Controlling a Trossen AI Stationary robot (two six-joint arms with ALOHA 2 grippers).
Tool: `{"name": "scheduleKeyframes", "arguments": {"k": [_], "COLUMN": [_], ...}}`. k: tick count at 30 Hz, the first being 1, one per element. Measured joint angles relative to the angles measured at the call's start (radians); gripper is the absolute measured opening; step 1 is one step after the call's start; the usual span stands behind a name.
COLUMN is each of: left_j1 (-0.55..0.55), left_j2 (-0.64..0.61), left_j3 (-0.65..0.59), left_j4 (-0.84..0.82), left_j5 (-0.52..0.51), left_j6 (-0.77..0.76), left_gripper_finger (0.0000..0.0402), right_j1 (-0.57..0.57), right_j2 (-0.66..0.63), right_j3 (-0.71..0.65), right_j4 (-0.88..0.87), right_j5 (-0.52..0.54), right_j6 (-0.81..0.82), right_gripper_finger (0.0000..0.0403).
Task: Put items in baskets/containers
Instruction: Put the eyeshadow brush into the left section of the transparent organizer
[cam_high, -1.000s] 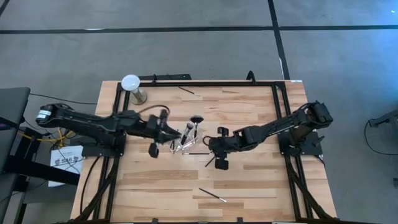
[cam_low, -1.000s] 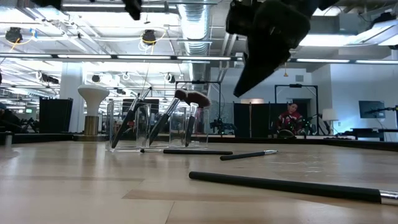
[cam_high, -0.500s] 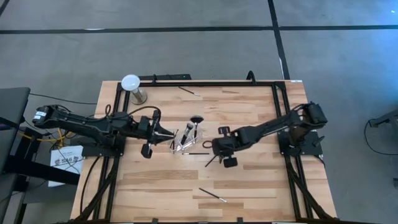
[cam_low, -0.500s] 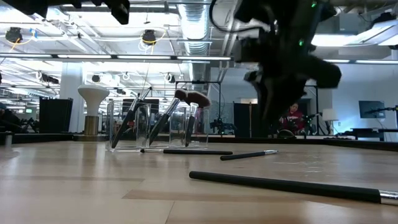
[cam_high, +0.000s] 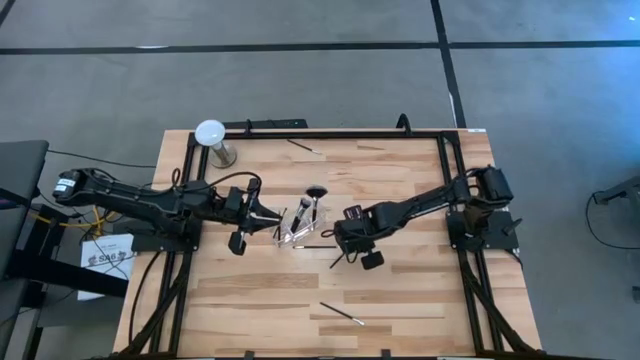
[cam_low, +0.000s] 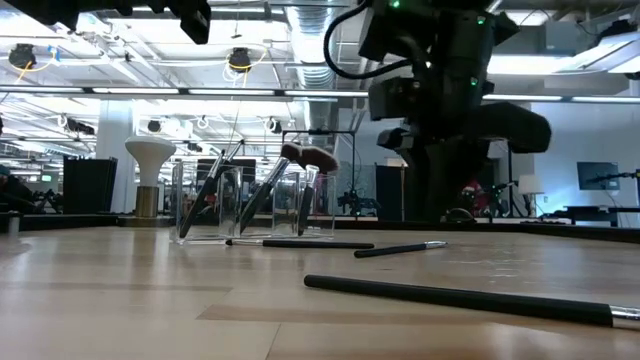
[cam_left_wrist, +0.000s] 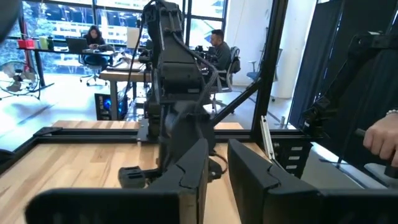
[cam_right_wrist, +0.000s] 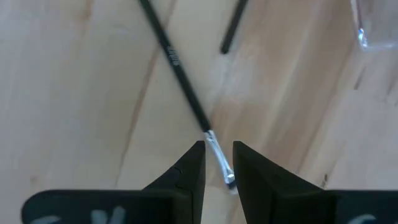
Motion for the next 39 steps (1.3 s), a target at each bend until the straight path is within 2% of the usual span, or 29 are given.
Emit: {"name": "scheduleKeyframes", "arguments": {"k": [9,14,22,27,32,35,39], "left_j1": [0.0,0.0,0.0,0.0,0.0,0.0,0.0], "left_j2": [0.0,0.0,-0.001,0.0,0.0,0.0,0.009], "left_j3": [0.0,0.0,-0.004,-0.004,-0.004,-0.004,-0.004], "left_j4": [-0.001,-0.007,-0.023,-0.02,-0.02,-0.021,-0.022], "left_j5": [0.0,0.0,0.0,0.0,0.0,0.0,-0.006], "left_j6": [0.0,0.0,-0.003,-0.007,-0.012,-0.041,-0.11], "left_gripper_finger": [0.0059,0.0059,0.0059,0.0059,0.0059,0.0059,0.0063], "right_j1": [-0.016,-0.021,-0.02,-0.02,-0.015,0.002,0.061], "right_j2": [0.005,0.051,0.12,0.118,0.118,0.118,0.121], "right_j3": [-0.002,-0.001,0.006,0.005,0.005,0.004,0.039], "right_j4": [0.037,0.063,0.012,0.01,0.003,0.002,-0.051], "right_j5": [-0.017,-0.04,-0.06,-0.06,-0.059,-0.036,0.101], "right_j6": [-0.028,-0.034,-0.034,-0.033,-0.033,-0.033,-0.049], "right_gripper_finger": [0.0071,0.0071,0.0068,0.0051,0.0012,0.0009,0.0005]}}
